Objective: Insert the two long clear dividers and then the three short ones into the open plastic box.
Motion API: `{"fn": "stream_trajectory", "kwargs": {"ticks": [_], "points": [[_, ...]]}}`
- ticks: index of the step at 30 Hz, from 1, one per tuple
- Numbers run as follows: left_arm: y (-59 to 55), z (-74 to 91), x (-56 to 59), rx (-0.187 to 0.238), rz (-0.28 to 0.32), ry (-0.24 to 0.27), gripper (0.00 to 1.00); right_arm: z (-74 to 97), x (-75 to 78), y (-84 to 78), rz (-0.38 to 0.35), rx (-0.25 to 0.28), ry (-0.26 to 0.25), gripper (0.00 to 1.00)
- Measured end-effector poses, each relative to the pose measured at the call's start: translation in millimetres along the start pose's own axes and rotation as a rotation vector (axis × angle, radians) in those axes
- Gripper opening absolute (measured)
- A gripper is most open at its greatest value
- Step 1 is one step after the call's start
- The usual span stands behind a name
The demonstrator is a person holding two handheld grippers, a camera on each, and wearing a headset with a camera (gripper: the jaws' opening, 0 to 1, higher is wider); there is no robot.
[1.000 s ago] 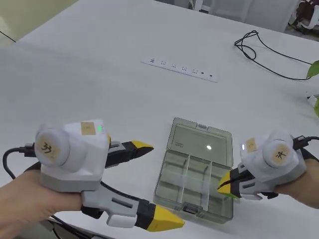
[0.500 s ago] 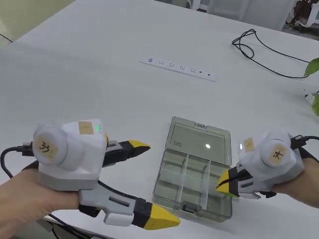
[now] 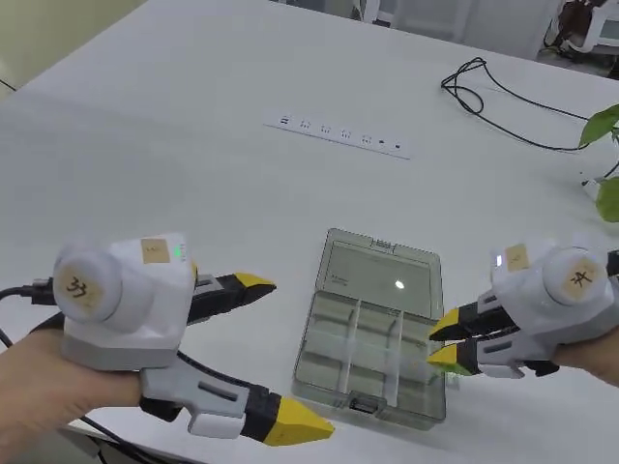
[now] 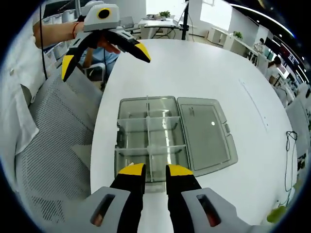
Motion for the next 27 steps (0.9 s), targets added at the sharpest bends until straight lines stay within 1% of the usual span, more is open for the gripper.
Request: {"fn": "stream_trajectory", "kwargs": {"ticks": [5,7,9,12,15,18,22,24,27], "points": [[0.8,2.1,-1.4,-0.009,-0.010,0.004,1.00,17.7,-2.2,1.9,-0.053,0.057,-0.051,0.24],[0.9,2.9,-1.9,-0.012,-0.013,0.005,1.00,23.6,-3.1,1.7,-0.062,0.068,-0.069,0.26],[1.4,3.8,-2.4,-0.016,-0.015,0.005,1.00,31.8,-5.0,0.7,-0.084,0.093,-0.092,0.29],[1.5,4.6,-3.0,-0.024,-0.023,0.005,1.00,39.6,-6.9,-1.8,-0.101,0.108,-0.115,0.31],[2.0,5.3,-3.8,-0.024,-0.028,0.009,1.00,47.6,-12.3,-3.8,-0.129,0.130,-0.149,0.34],[1.6,5.9,-4.7,-0.028,-0.029,0.010,1.00,53.5,-16.6,-8.2,-0.154,0.151,-0.180,0.38],[0.4,6.8,-6.0,-0.041,-0.036,0.011,1.00,60.0,-22.5,-14.3,-0.181,0.171,-0.208,0.43],[0.2,7.6,-7.3,-0.044,-0.036,0.015,1.00,64.8,-24.9,-20.2,-0.203,0.187,-0.226,0.45],[-0.1,8.3,-8.8,-0.047,-0.039,0.017,1.00,68.6,-27.5,-26.9,-0.216,0.195,-0.247,0.49]]}}
Point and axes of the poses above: the centre of the closed fingertips' face, and the gripper's own axes: z roughly backward along the fingers, x roughly to its right, y roughly out of its top, the point moved 7 cm from there along z, roughly backward along the fingers, and after that the axes turned 11 degrees about x, right-handed, at the moved point
